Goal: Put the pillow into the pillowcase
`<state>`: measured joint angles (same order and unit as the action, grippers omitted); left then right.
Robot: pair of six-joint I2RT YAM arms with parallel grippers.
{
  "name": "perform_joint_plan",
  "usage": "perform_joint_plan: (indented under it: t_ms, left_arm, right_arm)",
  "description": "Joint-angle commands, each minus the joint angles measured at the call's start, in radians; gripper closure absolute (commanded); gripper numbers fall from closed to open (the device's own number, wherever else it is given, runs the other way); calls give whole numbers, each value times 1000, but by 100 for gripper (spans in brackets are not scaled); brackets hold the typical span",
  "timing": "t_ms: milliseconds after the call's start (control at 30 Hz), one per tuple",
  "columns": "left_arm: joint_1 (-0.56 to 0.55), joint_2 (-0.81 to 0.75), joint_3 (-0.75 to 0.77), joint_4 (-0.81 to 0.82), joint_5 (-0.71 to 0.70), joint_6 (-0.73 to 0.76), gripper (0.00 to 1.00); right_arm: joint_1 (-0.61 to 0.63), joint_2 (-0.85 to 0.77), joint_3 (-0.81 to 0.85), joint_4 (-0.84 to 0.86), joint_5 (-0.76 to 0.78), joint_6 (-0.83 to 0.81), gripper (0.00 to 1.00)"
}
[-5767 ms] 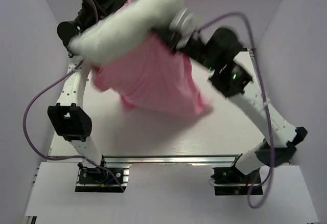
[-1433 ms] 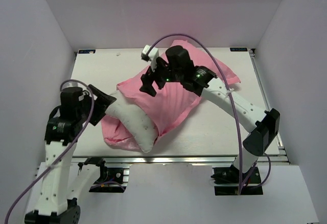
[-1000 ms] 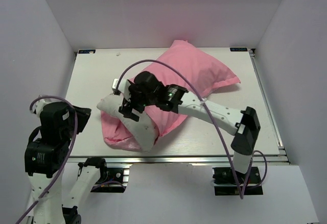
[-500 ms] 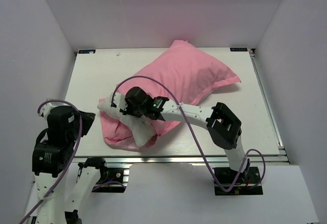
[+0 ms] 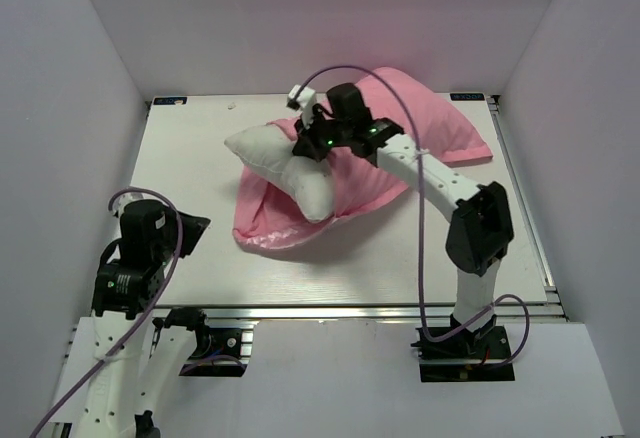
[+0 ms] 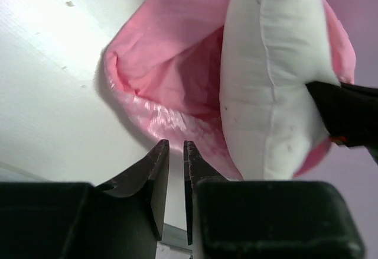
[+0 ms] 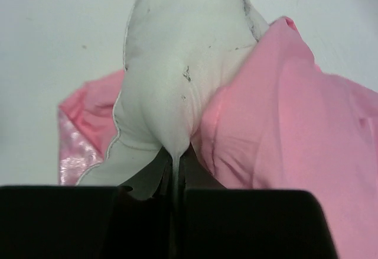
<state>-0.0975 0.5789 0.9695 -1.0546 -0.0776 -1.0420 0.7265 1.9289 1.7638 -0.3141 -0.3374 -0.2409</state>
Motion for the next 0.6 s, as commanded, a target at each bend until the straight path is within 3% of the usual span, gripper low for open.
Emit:
perform_joint_plan:
  t_ms: [0, 233, 333, 567]
  left_arm:
    - [-1, 35, -82, 224, 117, 0, 73]
    - [-4, 243, -189, 594, 294, 14, 73]
    - [-43, 329, -189, 728, 346, 8, 66]
    - [-252, 575, -104, 679, 234, 11, 56]
  right_arm:
    - [-36, -145, -15, 41, -271, 52, 100]
    - [-91, -153, -43, 67, -327, 144, 100]
    - [-102, -150, -50, 70, -319, 173, 100]
    - [-113, -133, -53, 92, -299, 229, 100]
